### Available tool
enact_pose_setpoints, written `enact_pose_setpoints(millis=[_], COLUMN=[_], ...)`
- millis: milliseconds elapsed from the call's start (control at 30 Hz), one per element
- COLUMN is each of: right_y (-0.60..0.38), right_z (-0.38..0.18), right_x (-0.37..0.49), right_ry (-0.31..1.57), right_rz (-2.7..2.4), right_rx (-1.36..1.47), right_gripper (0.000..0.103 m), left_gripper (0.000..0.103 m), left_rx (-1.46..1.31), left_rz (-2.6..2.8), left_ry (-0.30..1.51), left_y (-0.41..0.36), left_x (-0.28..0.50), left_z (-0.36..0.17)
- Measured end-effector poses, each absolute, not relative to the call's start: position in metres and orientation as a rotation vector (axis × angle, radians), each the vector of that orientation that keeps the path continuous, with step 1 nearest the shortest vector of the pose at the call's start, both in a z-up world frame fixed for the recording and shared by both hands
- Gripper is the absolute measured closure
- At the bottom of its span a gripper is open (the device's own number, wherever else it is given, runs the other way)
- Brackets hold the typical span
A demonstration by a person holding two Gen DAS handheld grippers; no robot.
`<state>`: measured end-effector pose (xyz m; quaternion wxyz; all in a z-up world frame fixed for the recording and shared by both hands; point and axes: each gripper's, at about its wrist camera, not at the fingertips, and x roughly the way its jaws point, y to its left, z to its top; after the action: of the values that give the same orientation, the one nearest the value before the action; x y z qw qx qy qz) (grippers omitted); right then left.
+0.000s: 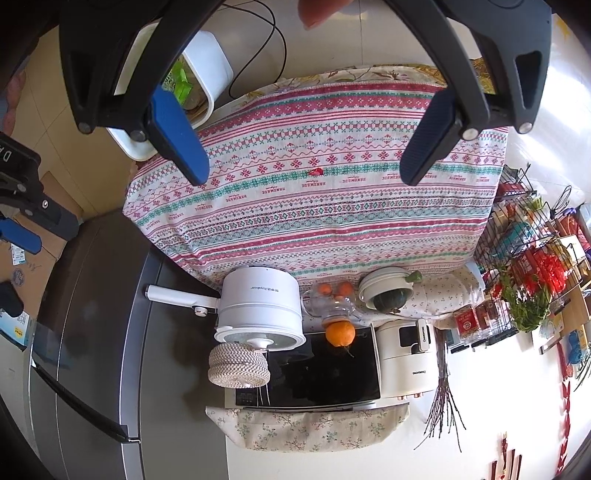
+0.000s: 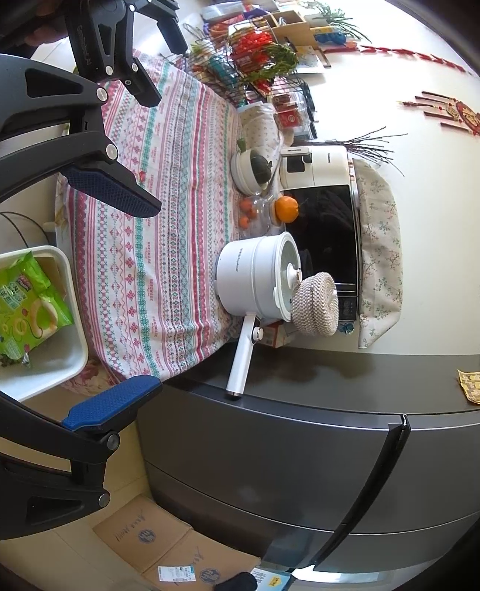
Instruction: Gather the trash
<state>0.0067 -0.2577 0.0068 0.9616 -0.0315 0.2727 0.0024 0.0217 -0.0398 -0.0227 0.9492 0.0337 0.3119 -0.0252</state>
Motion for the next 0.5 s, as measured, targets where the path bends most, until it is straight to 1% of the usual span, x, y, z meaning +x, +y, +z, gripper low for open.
enact_pose_setpoints(millis=[500], right_y=[-0.2529], right_z=[0.0019], right_x=[0.0050], right_ry=[0.563], right_rz=[0.001], right_rx=[-0.061], right_gripper=[0.014], left_gripper=[0.001], left_rx=[0.070], left_rz=[-0.052], left_ry=[0.634], left_y=[-0.0417], left_x=[0.0210], left_z=[-0.0223])
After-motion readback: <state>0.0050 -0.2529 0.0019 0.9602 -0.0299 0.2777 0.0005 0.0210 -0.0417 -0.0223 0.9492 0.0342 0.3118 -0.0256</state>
